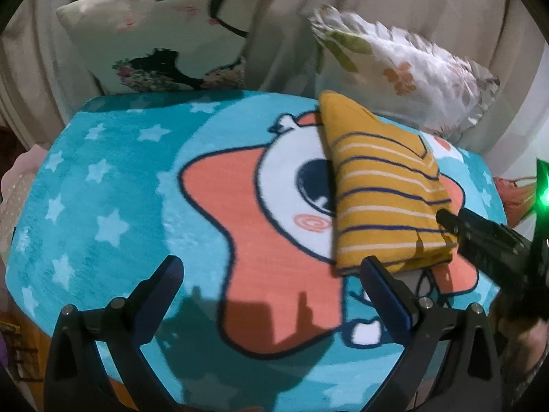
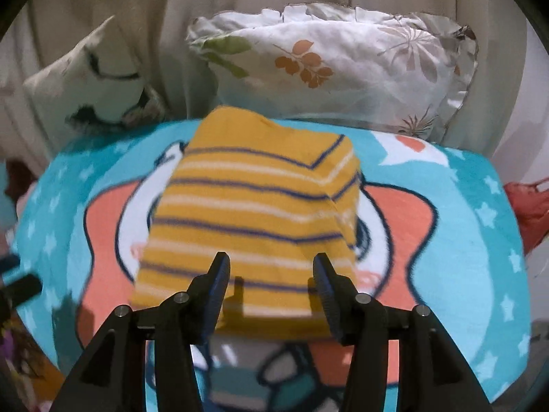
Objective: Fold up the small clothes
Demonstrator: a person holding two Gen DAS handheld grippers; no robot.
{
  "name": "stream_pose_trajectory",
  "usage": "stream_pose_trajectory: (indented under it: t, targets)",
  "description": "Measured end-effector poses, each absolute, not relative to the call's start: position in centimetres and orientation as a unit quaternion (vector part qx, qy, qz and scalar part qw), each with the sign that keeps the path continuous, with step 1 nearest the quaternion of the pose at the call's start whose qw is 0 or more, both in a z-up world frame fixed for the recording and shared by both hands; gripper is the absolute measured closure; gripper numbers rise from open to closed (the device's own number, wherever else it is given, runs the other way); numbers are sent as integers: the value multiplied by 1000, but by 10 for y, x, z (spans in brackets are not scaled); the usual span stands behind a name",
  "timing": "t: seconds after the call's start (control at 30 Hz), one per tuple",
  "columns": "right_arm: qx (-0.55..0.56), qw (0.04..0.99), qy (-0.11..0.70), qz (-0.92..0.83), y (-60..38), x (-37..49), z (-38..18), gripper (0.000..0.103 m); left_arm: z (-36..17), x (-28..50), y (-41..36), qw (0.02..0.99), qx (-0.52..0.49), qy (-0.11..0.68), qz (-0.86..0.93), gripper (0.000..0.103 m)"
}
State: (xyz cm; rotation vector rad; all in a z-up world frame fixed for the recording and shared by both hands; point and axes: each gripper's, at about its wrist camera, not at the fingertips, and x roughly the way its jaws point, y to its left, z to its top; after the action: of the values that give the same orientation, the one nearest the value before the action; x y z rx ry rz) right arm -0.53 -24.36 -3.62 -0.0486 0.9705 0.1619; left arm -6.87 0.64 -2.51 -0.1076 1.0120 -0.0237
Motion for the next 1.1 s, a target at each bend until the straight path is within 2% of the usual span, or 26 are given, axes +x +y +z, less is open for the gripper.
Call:
stream_pose_trajectory:
  t: [0.13, 0.57, 1.1]
  targets:
    - [-51, 882, 463, 66, -266, -22, -39, 48, -33, -71, -25, 864, -39, 501, -12, 1]
    - [-48, 884, 461, 61, -324, -47, -40, 43, -39, -82, -86, 860, -40, 508, 9, 1]
    - [-61, 875, 472, 87, -336, -63, -51, 41, -47, -94, -113, 856, -64, 512, 9, 1]
